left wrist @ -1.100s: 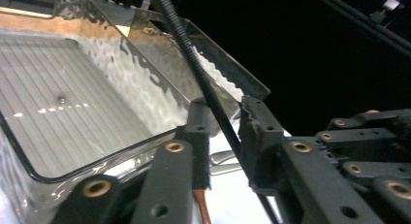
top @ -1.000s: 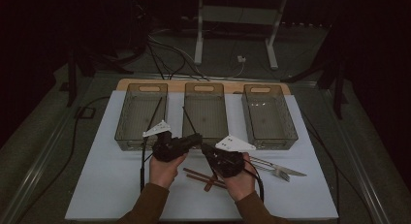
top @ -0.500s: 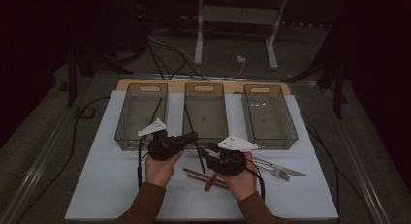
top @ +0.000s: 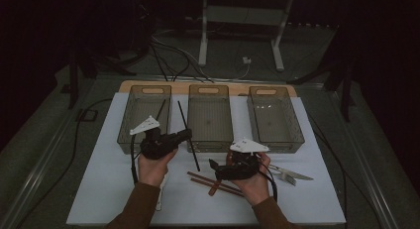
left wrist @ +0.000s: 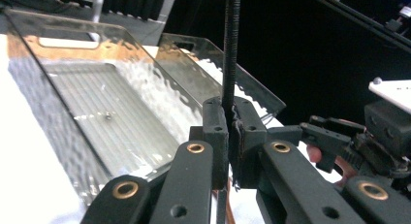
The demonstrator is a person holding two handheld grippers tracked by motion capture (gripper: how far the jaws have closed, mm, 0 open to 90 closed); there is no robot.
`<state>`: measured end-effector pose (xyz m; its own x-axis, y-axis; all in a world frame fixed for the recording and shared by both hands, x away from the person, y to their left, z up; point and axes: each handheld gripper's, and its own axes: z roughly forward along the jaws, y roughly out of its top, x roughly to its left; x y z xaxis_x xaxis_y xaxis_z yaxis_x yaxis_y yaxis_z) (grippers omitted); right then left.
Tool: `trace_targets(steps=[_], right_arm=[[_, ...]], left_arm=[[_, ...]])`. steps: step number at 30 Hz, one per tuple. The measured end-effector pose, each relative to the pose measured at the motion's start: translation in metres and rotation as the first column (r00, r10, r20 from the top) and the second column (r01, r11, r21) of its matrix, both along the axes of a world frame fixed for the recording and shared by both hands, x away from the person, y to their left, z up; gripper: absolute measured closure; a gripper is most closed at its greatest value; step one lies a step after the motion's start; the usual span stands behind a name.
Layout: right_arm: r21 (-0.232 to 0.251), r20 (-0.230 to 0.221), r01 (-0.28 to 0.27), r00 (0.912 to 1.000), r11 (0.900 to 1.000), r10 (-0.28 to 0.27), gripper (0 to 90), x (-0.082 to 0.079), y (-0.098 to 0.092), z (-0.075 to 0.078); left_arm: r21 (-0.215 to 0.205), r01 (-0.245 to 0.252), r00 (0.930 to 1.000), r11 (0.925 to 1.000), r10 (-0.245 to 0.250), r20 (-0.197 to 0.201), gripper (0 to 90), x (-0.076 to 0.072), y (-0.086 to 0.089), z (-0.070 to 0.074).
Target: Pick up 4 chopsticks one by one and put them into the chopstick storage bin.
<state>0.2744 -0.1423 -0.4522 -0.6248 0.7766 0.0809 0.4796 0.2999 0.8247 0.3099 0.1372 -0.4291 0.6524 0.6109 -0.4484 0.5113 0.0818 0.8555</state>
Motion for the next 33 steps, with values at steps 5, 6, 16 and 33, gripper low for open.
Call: trace_targets(steps=[5, 6, 16, 33], right_arm=[[0.007, 0.001, 0.003, 1.0000, 1.000, -0.003, 0.0, 0.000, -0.009, -0.002], [0.009, 0.001, 0.003, 1.0000, 1.000, -0.003, 0.0, 0.001, -0.011, -0.003], [0.045, 0.023, 0.007, 0.9997, 0.999, -0.008, 0.0, 0.000, -0.033, -0.006], [0.049, 0.034, 0.013, 0.9993, 0.999, -0.015, 0.0, -0.005, -0.055, -0.012]], left_arm=[[0.018, -0.033, 0.9995, 0.9993, 0.033, 0.003, 87.7, 0.003, 0.014, 0.006], [0.026, -0.042, 0.9991, 0.9988, 0.042, 0.005, 87.7, 0.003, 0.017, 0.007], [0.091, -0.130, 0.9915, 0.9874, 0.129, 0.009, 87.7, 0.013, 0.049, 0.017], [0.162, -0.231, 0.9717, 0.9593, 0.236, -0.009, 87.6, 0.037, 0.082, 0.027]])
